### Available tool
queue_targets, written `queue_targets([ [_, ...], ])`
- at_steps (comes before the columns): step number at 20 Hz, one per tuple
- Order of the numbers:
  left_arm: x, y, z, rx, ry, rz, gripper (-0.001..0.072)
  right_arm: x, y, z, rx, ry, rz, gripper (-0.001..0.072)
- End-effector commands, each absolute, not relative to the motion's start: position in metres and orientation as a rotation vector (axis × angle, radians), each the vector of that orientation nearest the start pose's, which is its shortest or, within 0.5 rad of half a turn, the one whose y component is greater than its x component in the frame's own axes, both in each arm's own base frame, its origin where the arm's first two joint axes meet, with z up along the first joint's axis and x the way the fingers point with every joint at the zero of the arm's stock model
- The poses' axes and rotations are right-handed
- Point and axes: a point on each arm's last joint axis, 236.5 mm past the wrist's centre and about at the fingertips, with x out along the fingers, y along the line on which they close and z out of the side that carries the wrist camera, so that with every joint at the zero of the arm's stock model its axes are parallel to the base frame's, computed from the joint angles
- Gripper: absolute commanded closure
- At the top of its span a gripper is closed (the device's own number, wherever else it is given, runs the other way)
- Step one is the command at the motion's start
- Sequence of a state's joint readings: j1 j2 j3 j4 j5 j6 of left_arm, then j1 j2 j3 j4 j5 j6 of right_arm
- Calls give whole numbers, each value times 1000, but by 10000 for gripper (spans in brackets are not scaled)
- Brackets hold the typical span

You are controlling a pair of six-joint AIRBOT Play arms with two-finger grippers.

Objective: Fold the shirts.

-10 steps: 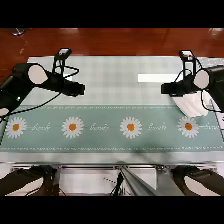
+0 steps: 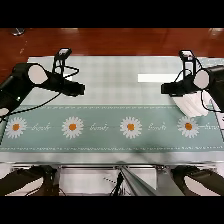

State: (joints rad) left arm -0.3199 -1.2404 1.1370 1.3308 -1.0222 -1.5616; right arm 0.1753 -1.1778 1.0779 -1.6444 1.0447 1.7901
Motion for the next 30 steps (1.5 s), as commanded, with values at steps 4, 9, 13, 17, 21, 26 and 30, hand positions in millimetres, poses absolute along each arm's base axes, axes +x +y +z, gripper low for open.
queue_targets([
  [4,371,-173,32,-37,1148,-402,679,381,53,26,25,1140,-4,685],
  [9,371,-173,32,-37,1148,-402,679,384,53,27,26,1128,-2,685],
  [13,373,-174,32,-38,1140,-401,679,405,53,38,14,1026,6,685],
  [17,393,-177,29,-47,1078,-390,298,444,24,52,-193,869,-39,85],
  [21,401,-166,17,2,1081,-361,6,457,-63,31,-152,892,-266,79],
  [26,404,-163,15,27,1072,-350,6,430,-153,-21,147,1029,-457,83],
  [30,404,-163,7,18,1094,-343,6,380,-150,-84,224,1329,-416,103],
])
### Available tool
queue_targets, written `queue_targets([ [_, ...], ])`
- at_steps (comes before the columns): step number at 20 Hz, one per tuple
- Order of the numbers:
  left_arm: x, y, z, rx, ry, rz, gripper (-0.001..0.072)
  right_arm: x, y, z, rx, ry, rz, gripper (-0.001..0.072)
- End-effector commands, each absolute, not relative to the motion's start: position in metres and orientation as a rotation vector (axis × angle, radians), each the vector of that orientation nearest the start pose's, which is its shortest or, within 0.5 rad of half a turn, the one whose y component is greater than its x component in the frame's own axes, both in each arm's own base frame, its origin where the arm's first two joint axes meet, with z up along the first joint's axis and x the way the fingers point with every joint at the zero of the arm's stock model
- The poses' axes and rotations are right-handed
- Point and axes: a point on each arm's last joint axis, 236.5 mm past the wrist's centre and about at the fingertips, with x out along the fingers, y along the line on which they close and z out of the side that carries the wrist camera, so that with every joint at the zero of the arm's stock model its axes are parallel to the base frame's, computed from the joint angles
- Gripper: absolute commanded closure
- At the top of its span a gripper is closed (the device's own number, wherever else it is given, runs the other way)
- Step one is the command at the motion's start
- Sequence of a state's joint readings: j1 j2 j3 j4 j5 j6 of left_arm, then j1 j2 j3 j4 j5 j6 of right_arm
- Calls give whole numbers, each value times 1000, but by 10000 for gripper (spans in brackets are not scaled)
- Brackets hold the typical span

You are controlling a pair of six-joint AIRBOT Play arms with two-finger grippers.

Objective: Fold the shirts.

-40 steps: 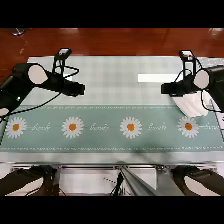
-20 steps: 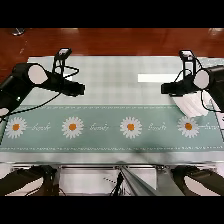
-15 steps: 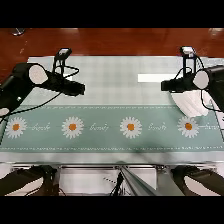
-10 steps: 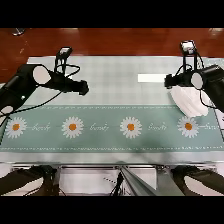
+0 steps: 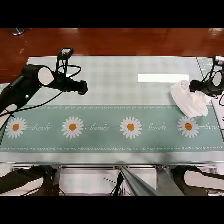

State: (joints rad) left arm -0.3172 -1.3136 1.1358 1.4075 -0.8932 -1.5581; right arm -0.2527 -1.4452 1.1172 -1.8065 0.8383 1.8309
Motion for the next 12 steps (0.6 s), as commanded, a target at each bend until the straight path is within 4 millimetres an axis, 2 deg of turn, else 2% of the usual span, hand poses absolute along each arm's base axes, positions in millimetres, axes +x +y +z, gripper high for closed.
queue_targets([
  [1,404,-163,5,2,1102,-332,6,372,-141,-96,235,1390,-380,171],
  [2,402,-162,5,1,1109,-331,6,368,-131,-101,245,1425,-334,369],
  [3,399,-159,6,13,1123,-333,6,370,-117,-101,259,1434,-266,678],
  [4,393,-151,7,51,1152,-344,6,375,-104,-94,292,1420,-212,685],
  [5,384,-136,9,105,1199,-341,7,386,-94,-77,321,1381,-166,685],
  [7,368,-95,22,151,1278,-278,7,419,-84,-18,346,1220,-104,686],
  [8,363,-81,32,122,1280,-249,7,438,-82,26,352,1105,-86,686],
  [9,357,-75,44,75,1269,-240,6,452,-78,71,359,991,-63,686],
  [10,350,-80,57,1,1234,-263,7,462,-70,125,359,865,-22,686],
  [12,334,-107,77,-139,1135,-348,7,463,-51,224,349,629,56,686],
])
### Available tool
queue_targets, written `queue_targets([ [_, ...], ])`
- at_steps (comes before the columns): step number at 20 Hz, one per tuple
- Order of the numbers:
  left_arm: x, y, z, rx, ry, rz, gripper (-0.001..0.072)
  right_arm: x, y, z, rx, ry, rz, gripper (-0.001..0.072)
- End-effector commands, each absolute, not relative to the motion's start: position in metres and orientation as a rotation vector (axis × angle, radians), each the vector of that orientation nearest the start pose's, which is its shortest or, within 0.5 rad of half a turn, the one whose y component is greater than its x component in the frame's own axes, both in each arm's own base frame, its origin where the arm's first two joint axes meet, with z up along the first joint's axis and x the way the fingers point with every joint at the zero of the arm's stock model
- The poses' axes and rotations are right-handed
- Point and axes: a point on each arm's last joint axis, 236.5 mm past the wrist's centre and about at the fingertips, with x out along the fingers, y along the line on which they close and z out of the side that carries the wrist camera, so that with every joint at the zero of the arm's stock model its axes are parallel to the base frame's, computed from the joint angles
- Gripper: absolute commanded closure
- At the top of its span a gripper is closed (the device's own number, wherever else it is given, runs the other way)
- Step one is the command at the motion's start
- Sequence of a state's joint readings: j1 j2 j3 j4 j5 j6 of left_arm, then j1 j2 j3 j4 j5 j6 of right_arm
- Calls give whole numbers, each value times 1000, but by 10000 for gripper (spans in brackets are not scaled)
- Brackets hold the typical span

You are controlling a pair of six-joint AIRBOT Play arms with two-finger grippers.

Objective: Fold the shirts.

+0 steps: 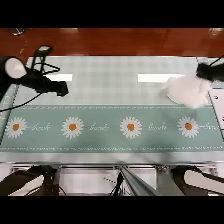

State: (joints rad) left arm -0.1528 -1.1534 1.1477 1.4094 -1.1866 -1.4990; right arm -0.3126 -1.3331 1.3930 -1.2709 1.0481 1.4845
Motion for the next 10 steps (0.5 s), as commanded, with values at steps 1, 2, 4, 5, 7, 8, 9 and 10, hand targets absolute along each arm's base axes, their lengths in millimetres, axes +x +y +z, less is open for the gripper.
queue_targets([
  [1,324,-122,82,-191,1090,-391,7,455,-40,270,312,526,87,686],
  [2,313,-134,82,-231,1054,-421,7,444,-30,306,267,448,107,686],
  [4,292,-146,68,-256,1017,-443,6,415,-5,373,176,306,160,686],
  [5,284,-149,60,-271,1017,-439,7,401,7,400,148,246,184,686],
  [7,270,-153,43,-297,1042,-431,6,371,36,451,95,130,250,686],
  [8,265,-155,36,-303,1060,-433,7,357,51,470,67,89,289,686],
  [9,262,-158,32,-312,1068,-440,7,344,67,482,44,61,332,686],
  [10,262,-160,30,-318,1067,-443,6,333,80,487,31,53,372,686],
])
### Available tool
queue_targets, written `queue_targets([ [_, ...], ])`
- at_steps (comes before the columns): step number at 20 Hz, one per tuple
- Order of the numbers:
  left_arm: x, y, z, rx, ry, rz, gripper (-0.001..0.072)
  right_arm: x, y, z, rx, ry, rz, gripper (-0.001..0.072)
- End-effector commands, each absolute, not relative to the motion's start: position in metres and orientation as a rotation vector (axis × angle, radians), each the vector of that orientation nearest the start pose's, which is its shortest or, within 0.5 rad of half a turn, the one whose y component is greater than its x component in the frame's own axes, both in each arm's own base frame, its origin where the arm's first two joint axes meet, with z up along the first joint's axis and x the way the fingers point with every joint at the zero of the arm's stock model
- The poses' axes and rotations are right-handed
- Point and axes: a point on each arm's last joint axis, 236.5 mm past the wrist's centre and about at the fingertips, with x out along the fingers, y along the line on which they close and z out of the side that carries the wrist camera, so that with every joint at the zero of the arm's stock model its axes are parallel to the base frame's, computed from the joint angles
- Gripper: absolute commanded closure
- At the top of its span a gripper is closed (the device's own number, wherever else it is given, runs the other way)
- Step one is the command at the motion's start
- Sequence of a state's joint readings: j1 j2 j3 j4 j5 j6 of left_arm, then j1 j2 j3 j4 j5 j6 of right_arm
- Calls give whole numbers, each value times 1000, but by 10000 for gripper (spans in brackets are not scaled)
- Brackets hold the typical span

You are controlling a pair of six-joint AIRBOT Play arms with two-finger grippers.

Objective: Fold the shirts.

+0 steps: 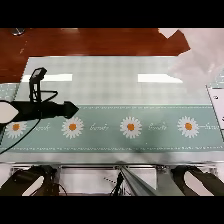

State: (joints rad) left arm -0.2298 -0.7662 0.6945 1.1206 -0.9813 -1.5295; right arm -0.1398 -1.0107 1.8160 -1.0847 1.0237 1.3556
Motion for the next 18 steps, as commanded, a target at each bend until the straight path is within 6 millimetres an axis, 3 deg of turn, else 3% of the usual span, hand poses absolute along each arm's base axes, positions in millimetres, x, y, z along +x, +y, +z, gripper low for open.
queue_targets([
  [1,264,-161,31,-321,1055,-443,6,326,93,481,22,80,415,686],
  [2,269,-161,34,-327,1033,-439,7,319,109,464,7,153,471,686],
  [4,278,-160,40,-335,987,-428,7,307,144,411,-22,353,605,686],
  [7,286,-162,46,-361,948,-424,7,285,213,330,-6,590,839,686],
  [11,288,-162,46,-362,944,-422,7,282,265,189,73,879,866,686],
  [13,288,-162,46,-362,944,-422,7,284,293,131,206,981,839,685],
  [16,288,-162,46,-361,945,-422,7,282,327,71,272,1115,836,685],
  [18,288,-162,46,-362,945,-422,6,280,340,52,345,1192,842,671],
])
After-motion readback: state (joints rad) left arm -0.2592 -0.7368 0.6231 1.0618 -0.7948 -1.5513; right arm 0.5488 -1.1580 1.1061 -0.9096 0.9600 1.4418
